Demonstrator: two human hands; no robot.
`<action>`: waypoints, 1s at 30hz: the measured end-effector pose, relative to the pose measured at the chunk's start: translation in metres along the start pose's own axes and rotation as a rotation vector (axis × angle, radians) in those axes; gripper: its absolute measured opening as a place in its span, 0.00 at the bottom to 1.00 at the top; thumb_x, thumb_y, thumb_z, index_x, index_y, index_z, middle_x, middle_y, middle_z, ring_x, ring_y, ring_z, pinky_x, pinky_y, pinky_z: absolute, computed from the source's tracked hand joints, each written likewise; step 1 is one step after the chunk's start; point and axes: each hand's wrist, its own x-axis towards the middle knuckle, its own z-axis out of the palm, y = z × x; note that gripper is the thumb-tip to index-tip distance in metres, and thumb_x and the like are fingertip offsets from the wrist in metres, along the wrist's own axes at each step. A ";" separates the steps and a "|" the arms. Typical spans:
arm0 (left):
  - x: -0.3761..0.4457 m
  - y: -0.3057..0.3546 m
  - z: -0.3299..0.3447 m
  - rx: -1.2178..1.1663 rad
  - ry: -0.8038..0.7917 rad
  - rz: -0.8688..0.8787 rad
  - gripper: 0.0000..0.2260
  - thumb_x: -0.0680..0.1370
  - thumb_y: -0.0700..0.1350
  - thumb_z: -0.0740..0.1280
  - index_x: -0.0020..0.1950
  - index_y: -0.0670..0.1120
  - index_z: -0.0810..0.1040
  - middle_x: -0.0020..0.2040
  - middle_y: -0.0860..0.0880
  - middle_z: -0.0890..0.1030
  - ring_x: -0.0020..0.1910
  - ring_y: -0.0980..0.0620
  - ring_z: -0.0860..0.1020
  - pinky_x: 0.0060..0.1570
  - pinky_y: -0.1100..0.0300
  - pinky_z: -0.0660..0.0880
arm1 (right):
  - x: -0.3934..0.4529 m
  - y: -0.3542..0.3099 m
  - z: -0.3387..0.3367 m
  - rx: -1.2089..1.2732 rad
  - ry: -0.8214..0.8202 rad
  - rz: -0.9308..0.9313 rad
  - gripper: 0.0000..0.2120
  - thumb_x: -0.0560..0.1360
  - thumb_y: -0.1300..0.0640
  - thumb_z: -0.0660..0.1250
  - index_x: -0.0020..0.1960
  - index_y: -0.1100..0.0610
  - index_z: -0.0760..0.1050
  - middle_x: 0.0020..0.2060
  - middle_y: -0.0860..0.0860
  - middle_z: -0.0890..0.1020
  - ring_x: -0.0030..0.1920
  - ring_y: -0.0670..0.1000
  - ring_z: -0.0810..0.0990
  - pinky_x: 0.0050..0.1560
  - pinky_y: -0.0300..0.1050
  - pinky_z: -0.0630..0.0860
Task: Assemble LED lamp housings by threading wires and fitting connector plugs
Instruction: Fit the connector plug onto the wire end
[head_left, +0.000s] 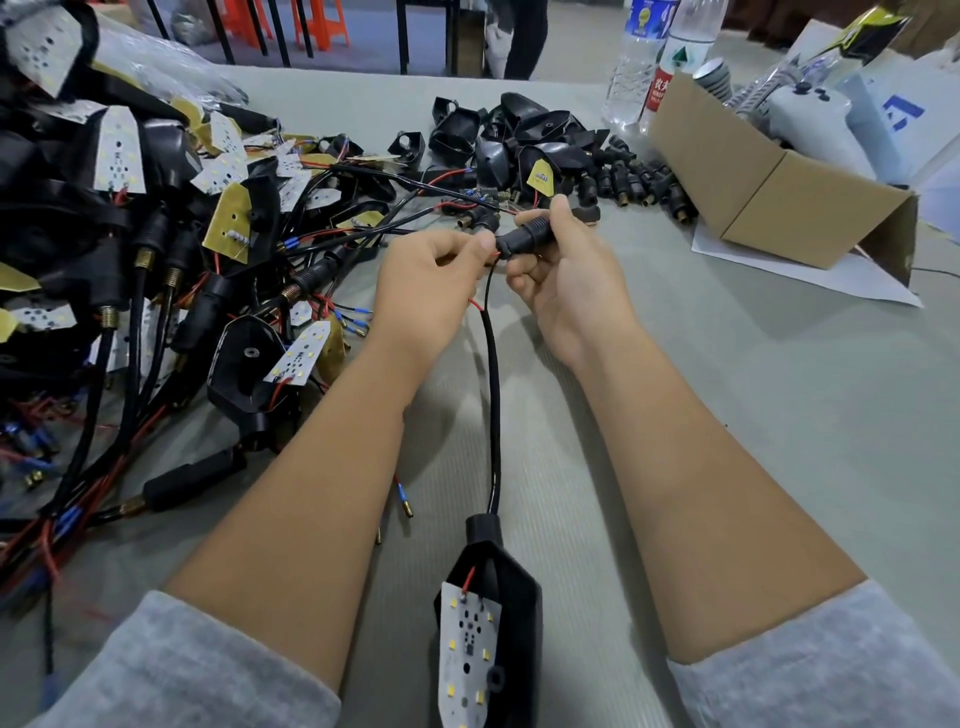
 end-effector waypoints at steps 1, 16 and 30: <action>0.000 0.001 0.000 -0.054 0.010 -0.034 0.11 0.81 0.46 0.65 0.40 0.50 0.81 0.30 0.55 0.77 0.27 0.59 0.71 0.32 0.66 0.71 | 0.001 0.000 0.000 0.014 0.013 -0.004 0.16 0.84 0.51 0.55 0.46 0.59 0.74 0.27 0.50 0.79 0.24 0.45 0.74 0.28 0.36 0.72; -0.005 0.005 0.003 -0.190 -0.041 -0.143 0.08 0.81 0.42 0.64 0.45 0.45 0.80 0.35 0.46 0.81 0.27 0.55 0.79 0.32 0.62 0.79 | -0.003 0.003 0.002 -0.068 -0.020 -0.013 0.06 0.76 0.68 0.67 0.47 0.59 0.73 0.36 0.54 0.78 0.29 0.44 0.75 0.32 0.34 0.74; -0.007 0.003 0.004 -0.105 -0.075 0.016 0.07 0.79 0.41 0.69 0.42 0.49 0.80 0.28 0.55 0.77 0.25 0.61 0.72 0.29 0.67 0.71 | -0.005 0.000 -0.001 0.039 0.092 -0.022 0.09 0.75 0.64 0.71 0.41 0.57 0.71 0.28 0.49 0.76 0.26 0.43 0.73 0.28 0.34 0.71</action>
